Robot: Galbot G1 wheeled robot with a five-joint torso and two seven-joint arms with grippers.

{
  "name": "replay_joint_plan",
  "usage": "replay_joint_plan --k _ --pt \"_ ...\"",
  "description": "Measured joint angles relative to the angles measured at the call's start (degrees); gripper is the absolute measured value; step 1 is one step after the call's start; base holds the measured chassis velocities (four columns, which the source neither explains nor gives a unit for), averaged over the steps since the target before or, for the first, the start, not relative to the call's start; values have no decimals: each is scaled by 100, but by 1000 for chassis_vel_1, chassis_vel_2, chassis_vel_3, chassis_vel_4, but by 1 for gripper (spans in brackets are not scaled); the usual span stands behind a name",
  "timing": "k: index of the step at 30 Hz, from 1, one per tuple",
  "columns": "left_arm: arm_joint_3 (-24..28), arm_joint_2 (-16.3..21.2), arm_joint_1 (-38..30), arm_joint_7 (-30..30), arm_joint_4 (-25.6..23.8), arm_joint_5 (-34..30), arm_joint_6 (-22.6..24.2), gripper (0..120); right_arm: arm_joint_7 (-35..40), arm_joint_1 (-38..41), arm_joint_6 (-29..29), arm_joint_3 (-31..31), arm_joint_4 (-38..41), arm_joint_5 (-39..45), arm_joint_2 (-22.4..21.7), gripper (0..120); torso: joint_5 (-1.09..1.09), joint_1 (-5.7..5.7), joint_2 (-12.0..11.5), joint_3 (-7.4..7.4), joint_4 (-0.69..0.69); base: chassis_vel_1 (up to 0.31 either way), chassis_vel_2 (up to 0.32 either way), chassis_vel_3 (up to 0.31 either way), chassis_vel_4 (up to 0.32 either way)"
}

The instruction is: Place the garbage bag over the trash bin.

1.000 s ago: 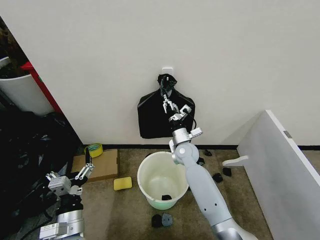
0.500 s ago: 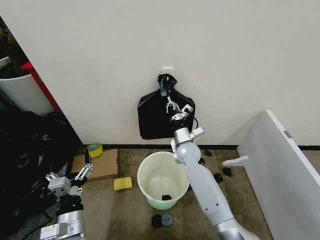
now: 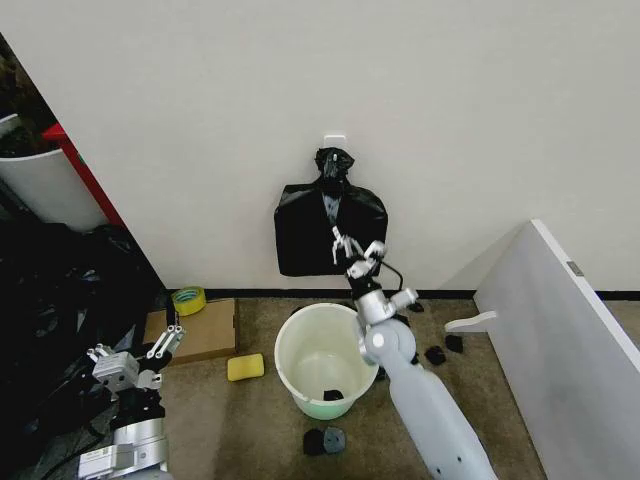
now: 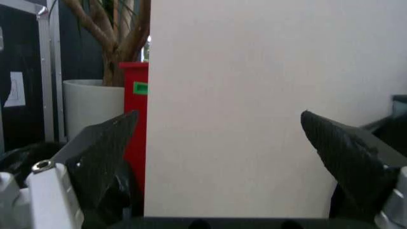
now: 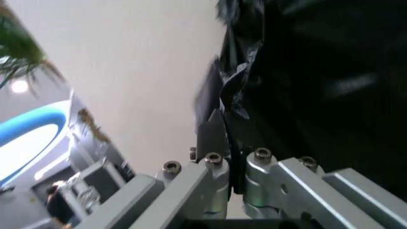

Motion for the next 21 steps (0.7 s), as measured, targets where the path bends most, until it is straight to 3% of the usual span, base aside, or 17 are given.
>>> replay_joint_plan --k 4,21 --pt "-2 7 22 -18 -63 -2 -6 100 -186 -239 50 -102 118 -122 -161 0 0 0 0 0 -1 0 0 0 0" --pt "2 27 35 -49 -233 -36 -2 100 -2538 -744 545 324 -417 -1592 -744 0 0 0 0 0 0 0 0 0 0"
